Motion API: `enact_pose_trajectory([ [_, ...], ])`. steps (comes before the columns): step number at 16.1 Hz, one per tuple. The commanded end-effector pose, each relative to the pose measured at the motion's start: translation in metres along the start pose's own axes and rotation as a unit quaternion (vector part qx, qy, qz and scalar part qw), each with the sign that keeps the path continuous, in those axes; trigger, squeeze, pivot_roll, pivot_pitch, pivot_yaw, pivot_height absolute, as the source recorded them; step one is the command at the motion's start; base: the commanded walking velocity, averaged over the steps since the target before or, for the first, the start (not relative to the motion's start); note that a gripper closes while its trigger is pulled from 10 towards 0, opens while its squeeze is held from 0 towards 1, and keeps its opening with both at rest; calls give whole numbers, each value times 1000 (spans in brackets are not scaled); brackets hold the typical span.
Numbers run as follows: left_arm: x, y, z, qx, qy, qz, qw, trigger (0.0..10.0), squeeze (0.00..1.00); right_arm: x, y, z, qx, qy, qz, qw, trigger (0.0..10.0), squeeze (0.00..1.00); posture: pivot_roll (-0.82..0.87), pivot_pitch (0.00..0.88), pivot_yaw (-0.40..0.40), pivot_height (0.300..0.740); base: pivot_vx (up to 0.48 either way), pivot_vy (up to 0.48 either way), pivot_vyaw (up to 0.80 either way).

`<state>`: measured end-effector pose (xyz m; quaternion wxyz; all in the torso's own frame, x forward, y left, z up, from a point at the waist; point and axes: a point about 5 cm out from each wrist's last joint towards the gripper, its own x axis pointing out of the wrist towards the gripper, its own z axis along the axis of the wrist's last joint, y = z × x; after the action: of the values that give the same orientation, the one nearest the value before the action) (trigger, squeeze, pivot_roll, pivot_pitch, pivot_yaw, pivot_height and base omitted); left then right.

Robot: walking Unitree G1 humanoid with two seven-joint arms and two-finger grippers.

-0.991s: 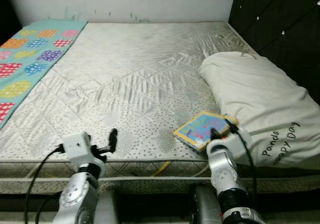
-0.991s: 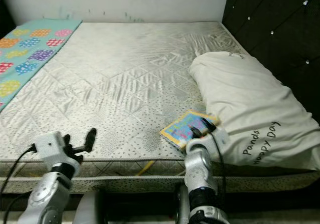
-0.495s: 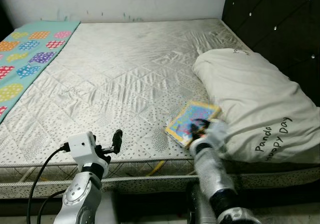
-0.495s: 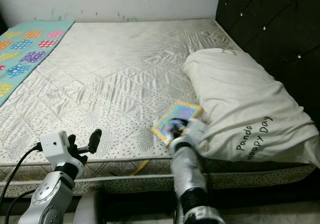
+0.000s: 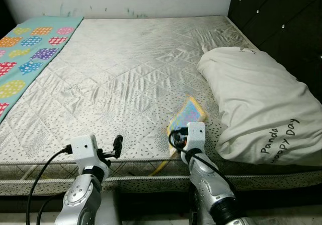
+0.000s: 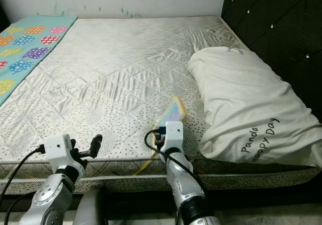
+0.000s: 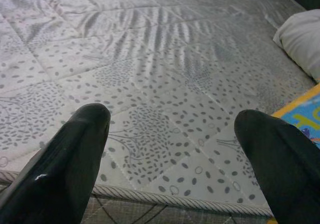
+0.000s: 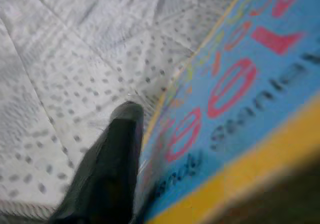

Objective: Clean up the room

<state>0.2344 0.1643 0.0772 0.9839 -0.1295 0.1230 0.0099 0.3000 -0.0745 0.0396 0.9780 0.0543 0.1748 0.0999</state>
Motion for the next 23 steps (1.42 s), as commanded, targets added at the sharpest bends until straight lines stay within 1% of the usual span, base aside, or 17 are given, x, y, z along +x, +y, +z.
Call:
enact_pose_trajectory([
  [1, 0, 2, -2, 8, 10, 2, 1000, 10000, 0, 0, 5, 5, -16, -4, 14, 1000, 10000, 1000, 28, 0, -6, 558, 0, 0, 0],
  [2, 0, 2, -3, 7, 12, 4, 1000, 10000, 0, -1, 1, 4, -33, 0, 15, 999, 10000, 1000, 28, 0, -7, 558, 0, 0, 0],
  [3, 0, 2, -3, 7, 13, 6, 1000, 10000, 0, -3, -4, 2, -21, 11, 11, 1000, 10000, 1000, 24, 0, -11, 558, 0, 0, 0],
  [4, 0, 2, -3, 5, 13, 6, 1000, 10000, 0, -3, -5, 1, 14, 22, 8, 1000, 0, 1000, 23, 0, -14, 558, 0, 0, 0],
  [5, 0, 2, -3, 4, 13, 6, 1000, 10000, 0, -3, -5, 2, 25, 22, 11, 999, 0, 914, 23, 0, -14, 558, 0, 0, 0],
  [6, 0, 1, -3, 3, 12, 6, 1000, 10000, 0, -3, -5, 2, 32, 23, 11, 999, 0, 235, 21, 0, -15, 558, 0, 0, 0],
  [7, 1, 1, -3, -2, 13, 6, 1000, 10000, 0, -2, -3, 4, 55, 24, 7, 998, 0, 0, 19, 0, -16, 558, 0, 0, 0],
  [8, 1, 0, -4, -4, 14, 6, 1000, 10000, 0, -2, -1, 5, 67, 25, 6, 997, 0, 0, 19, 0, -15, 558, 0, 0, 0],
  [9, 1, 0, -5, -7, 18, 7, 1000, 10000, 0, 0, 2, 7, 115, 28, -6, 993, 0, 0, 21, 0, -17, 558, 0, 0, 0],
  [10, 2, -1, -5, -9, 18, 6, 1000, 10000, 0, 1, 4, 7, 138, 31, -10, 990, 0, 0, 22, 0, -17, 558, 0, 0, 0],
  [12, 2, 0, -4, -16, 18, 9, 1000, 10000, 0, 4, 12, 8, 210, 50, -14, 976, 0, 0, 29, 0, -18, 558, 0, 0, 0],
  [13, 2, 1, -3, -17, 17, 10, 1000, 10000, 0, 4, 14, 7, 226, 55, -16, 972, 0, 0, 30, 0, -20, 558, 0, 0, 0],
  [15, 2, 2, -3, -23, 19, 14, 999, 10000, 0, 5, 15, 6, 242, 63, -19, 968, 0, 0, 33, 0, -22, 558, 0, 0, 0],
  [16, 2, 2, -4, -34, 20, 16, 999, 10000, 0, 5, 16, 7, 250, 64, -22, 966, 0, 0, 32, 0, -22, 558, 0, 0, 0],
  [17, 2, 1, -3, -38, 18, 15, 999, 10000, 0, 5, 16, 8, 269, 63, -32, 961, 0, 0, 34, 0, -23, 558, 0, 0, 0],
  [20, 4, -2, 2, -52, 3, 9, 999, 10000, 0, 10, 19, 20, 324, 31, -42, 945, 0, 0, 41, 0, -22, 558, 0, 0, 0],
  [23, 4, -1, 3, -60, 3, 12, 998, 10000, 0, 17, 34, 35, 375, 10, -30, 927, 0, 0, 45, 0, -17, 558, 0, 0, 0],
])
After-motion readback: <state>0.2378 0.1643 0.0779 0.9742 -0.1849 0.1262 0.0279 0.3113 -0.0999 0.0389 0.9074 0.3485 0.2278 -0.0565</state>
